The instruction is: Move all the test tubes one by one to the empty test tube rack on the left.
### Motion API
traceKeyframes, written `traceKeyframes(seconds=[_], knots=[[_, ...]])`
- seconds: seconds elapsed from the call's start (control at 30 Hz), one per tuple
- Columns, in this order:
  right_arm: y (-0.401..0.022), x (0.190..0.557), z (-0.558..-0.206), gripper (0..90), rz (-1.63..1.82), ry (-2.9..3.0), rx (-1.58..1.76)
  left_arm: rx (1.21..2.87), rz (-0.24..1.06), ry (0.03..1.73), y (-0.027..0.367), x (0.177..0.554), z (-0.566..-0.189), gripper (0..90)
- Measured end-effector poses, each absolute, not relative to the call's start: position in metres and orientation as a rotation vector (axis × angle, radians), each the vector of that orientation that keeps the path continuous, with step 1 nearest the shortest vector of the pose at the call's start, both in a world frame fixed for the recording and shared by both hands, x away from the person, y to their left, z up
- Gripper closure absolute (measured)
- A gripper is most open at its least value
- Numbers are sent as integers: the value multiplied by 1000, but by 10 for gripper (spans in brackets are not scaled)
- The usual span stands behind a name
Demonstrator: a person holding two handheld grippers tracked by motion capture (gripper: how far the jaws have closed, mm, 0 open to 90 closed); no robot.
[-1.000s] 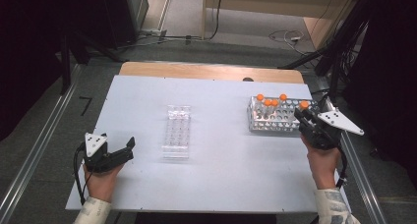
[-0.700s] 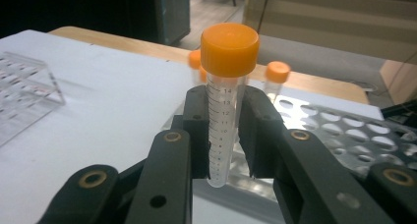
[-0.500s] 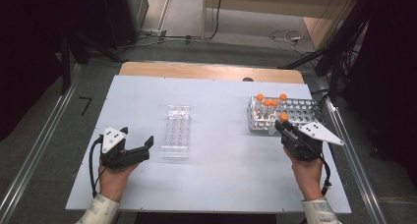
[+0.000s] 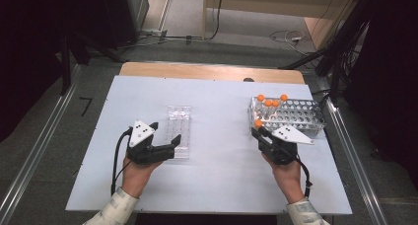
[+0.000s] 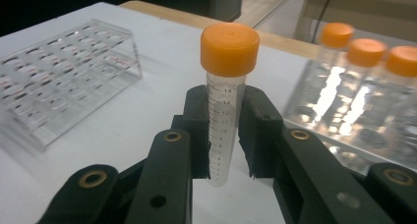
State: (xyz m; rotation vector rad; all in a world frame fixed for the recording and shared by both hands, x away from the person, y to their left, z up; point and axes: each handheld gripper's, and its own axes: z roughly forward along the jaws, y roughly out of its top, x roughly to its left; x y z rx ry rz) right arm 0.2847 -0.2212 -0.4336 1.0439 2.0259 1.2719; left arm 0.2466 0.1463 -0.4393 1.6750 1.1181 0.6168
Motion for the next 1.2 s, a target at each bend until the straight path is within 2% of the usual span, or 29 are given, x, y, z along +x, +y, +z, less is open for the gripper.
traceKeyframes(seconds=[0.2,0.4,0.7,0.93,1.2], knots=[[-191,282,-443,726,1276,2103,976,1754,573,1014,119,246,-437,164],[-165,278,-450,725,1302,2163,916,1769,522,931,97,246,-434,238],[-138,272,-453,725,1323,2236,848,1731,461,884,85,248,-430,311],[-126,266,-455,725,1329,2278,803,1773,472,844,76,247,-435,377],[-119,262,-455,725,1343,2298,779,1729,453,806,77,244,-435,460]])
